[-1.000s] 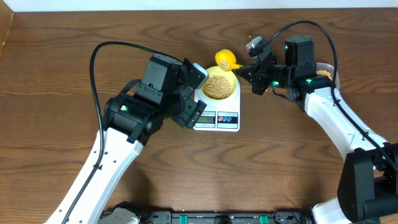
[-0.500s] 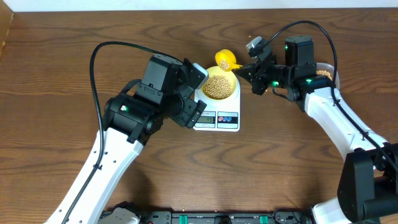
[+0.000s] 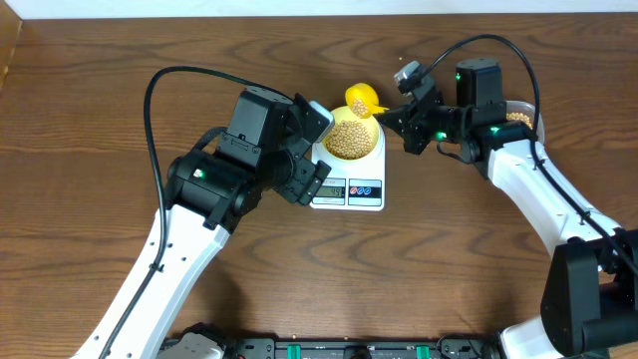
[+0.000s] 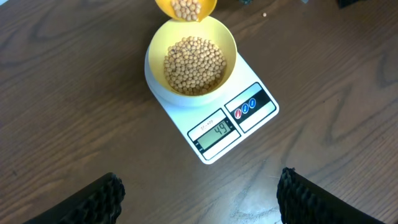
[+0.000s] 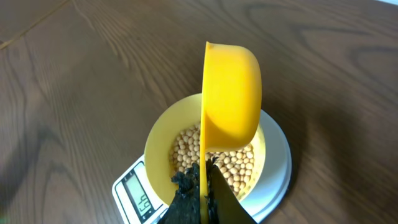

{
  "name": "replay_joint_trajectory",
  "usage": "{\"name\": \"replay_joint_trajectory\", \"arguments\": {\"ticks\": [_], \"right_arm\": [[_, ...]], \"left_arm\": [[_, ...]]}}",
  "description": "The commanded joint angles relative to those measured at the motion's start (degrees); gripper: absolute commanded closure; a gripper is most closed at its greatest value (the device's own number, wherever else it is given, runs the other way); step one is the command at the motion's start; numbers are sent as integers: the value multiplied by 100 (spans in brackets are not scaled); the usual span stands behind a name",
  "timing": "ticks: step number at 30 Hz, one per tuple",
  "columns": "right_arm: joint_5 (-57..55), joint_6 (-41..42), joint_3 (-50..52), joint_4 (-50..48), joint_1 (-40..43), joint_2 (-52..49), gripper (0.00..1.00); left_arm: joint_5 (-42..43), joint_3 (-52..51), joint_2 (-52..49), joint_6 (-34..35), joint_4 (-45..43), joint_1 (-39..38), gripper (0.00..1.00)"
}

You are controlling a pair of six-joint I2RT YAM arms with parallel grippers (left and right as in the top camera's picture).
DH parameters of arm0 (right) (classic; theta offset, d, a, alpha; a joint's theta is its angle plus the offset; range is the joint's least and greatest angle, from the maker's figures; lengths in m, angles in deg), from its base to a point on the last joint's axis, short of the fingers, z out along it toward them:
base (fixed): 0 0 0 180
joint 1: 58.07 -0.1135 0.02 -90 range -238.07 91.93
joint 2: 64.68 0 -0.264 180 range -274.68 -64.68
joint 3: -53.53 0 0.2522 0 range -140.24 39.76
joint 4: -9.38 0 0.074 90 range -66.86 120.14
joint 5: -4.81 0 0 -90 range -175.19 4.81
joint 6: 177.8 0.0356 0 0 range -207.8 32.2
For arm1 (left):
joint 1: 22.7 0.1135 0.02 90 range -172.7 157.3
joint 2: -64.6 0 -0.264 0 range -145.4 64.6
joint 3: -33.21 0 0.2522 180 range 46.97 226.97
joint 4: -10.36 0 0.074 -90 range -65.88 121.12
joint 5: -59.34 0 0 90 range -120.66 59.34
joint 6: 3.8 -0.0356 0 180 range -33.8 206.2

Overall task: Scoop item into bowl and weigh 50g on scale
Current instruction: 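Hold the yellow scoop tilted over the bowl, trickling soybeans in, then tilt the scoop further with the right gripper to pour remaining beans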

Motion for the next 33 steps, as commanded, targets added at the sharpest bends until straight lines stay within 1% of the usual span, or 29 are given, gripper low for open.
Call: {"name": "replay_joint_trajectory", "arguments": {"ticks": [1,5,8,12,17,19,21,23,24,27,29,31,33], "right_arm": [[44,-31,-20,-260,-66,39,99],[42,-33,-20,-133,-96,39,99],[44,-31,-20,-219,-96,39,99],[42,7,-20,-7,-107,39,99],[61,37,-20,-304,-107,39,99],[39,-22,-20,-13,-107,39,99],[39,-133,-20,-31,-107,39,99],[68,-66,-20,-136,-107,39,99],[68,37,-20,-74,-107,39,99],[39,-33,-20,175,-107,39,99],[42,-188,-20,-15,-107,39,99],[46,-76,-22,-151,-107,42,99],[42,-35,-20,-48,-107,39,99]], "left_arm": [[68,48,-4,-52,9,24,19],[68,48,-4,-52,9,24,19],[68,48,-4,-52,9,24,19],[68,48,-4,-52,9,24,19],[68,48,-4,-52,9,24,19],[68,48,-4,-52,9,24,19],[68,48,-4,-52,9,24,19],[68,48,-4,-52,9,24,20],[68,48,-4,-52,9,24,19],[68,48,-4,-52,9,24,19],[68,48,-4,-52,9,24,19],[68,48,-4,-52,9,24,19],[68,48,-4,-52,9,24,19]]}}
